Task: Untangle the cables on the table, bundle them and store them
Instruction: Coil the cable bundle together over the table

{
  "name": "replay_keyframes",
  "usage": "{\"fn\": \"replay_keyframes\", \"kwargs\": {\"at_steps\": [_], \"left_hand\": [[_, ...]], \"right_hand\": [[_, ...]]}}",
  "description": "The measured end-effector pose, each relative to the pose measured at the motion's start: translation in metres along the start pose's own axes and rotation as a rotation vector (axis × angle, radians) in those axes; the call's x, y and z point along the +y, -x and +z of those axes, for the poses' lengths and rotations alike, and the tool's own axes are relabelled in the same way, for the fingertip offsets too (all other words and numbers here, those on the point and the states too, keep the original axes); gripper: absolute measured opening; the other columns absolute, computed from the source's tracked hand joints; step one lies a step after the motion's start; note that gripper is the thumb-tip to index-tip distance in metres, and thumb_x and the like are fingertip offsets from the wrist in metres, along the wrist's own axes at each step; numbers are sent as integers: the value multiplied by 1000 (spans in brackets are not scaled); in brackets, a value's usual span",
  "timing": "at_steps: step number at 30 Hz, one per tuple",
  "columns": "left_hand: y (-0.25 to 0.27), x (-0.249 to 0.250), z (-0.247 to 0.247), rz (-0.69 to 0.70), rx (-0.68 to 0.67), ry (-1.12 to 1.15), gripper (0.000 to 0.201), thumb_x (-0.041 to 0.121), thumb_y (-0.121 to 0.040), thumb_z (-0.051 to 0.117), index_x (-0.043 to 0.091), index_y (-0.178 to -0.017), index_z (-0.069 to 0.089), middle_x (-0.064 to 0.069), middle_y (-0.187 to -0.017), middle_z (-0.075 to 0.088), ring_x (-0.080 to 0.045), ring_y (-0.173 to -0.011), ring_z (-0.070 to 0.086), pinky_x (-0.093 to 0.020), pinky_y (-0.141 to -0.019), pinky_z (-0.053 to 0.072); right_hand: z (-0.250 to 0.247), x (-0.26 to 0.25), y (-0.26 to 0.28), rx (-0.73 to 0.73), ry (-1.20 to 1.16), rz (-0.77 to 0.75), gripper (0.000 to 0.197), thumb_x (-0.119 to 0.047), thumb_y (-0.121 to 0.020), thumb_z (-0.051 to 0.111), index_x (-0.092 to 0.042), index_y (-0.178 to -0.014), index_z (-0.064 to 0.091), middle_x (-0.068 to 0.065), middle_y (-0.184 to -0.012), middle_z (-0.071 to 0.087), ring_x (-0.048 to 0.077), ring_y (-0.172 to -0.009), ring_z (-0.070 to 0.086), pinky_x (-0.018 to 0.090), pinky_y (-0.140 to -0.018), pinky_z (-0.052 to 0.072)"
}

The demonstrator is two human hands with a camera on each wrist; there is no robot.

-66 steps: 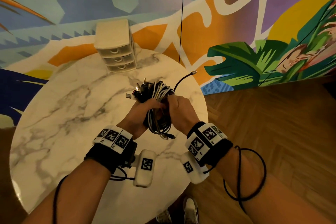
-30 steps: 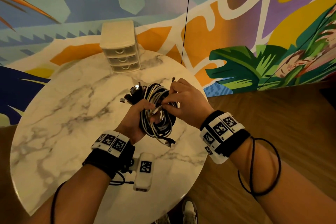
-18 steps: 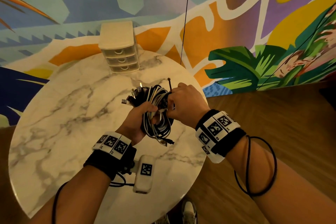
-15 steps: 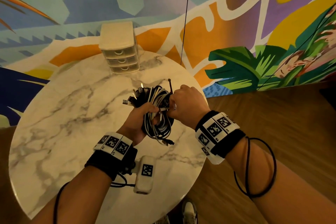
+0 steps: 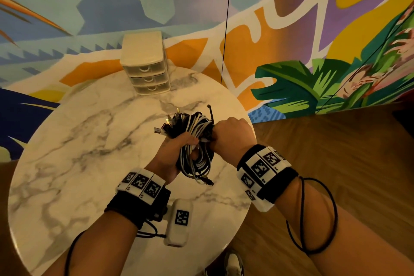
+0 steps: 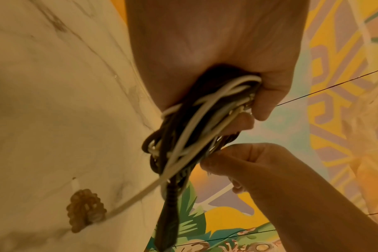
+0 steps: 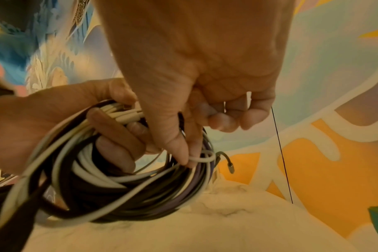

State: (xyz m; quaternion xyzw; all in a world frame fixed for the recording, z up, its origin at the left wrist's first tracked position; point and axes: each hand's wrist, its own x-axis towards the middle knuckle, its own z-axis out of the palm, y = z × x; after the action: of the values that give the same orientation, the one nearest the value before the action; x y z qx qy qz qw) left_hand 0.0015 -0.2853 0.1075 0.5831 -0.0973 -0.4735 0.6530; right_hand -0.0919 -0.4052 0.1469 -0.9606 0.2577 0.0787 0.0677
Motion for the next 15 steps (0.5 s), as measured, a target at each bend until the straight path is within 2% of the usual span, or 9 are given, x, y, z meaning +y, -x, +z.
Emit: {"fn": "replay_keyframes", "kwargs": {"at_steps": [2, 4, 6, 8, 11, 13, 14, 15], "left_hand": [[2, 1, 4, 14, -7, -7, 10, 12, -65, 60, 6, -74, 59, -5, -60, 54, -16, -51, 51, -26, -52, 45], [3, 0, 8, 26, -6, -4, 11, 9, -70, 59, 7, -80, 61, -4, -61, 57, -15, -51, 53, -27, -53, 46], [4, 1, 8, 15, -2, 37, 15, 10, -72, 57, 5, -86, 60, -7, -67, 57, -15, -51, 52, -28, -55, 45], [3, 2, 6, 7, -18, 85, 19, 13, -69, 56, 4, -86, 59, -8, -69, 55, -14, -49, 48, -27, -54, 42], [7, 7, 7, 12, -87, 133, 15, 16, -72, 53, 7, -80, 62, -9, -70, 51, -13, -50, 44, -29, -58, 39], [10, 9, 8, 16, -131, 165, 15, 16, -74, 52, 8, -80, 63, -8, -70, 50, -12, -50, 42, -29, -58, 39], [12, 11, 9, 15, -141, 193, 15, 15, -74, 52, 8, -83, 62, -8, -70, 50, -12, -49, 42, -28, -58, 39], [13, 12, 8, 15, -146, 231, 18, 14, -75, 52, 7, -88, 61, -7, -70, 52, -11, -49, 42, -27, -57, 40]], "right_hand": [[-2, -1, 1, 0, -1, -3, 25, -35, -91, 51, -17, -75, 44, -1, -65, 35, 25, -74, 44, 32, -72, 28], [-4, -3, 0, -19, -28, -80, 23, -33, -90, 51, -16, -75, 47, -2, -63, 36, 25, -76, 48, 32, -73, 28], [-2, -3, -2, -11, -143, -166, 21, -31, -89, 52, -14, -76, 54, -1, -66, 46, 24, -73, 49, 32, -72, 29], [8, 2, -4, 96, -331, -205, 18, -25, -85, 54, -13, -78, 65, 3, -73, 59, 28, -75, 55, 34, -68, 35], [28, 2, -1, 274, -490, -205, 18, -20, -78, 52, -15, -75, 68, 3, -74, 62, 25, -74, 55, 35, -66, 38], [35, -1, 2, 386, -646, -161, 8, -14, -77, 59, -13, -79, 68, -4, -73, 58, 16, -70, 51, 31, -65, 39], [35, -2, 3, 433, -751, -132, 7, -13, -77, 64, -14, -83, 66, -10, -73, 54, 9, -66, 47, 24, -63, 38], [34, 0, 5, 462, -841, -98, 14, -14, -77, 69, -15, -90, 65, -13, -74, 52, 6, -65, 46, 16, -61, 37]]}}
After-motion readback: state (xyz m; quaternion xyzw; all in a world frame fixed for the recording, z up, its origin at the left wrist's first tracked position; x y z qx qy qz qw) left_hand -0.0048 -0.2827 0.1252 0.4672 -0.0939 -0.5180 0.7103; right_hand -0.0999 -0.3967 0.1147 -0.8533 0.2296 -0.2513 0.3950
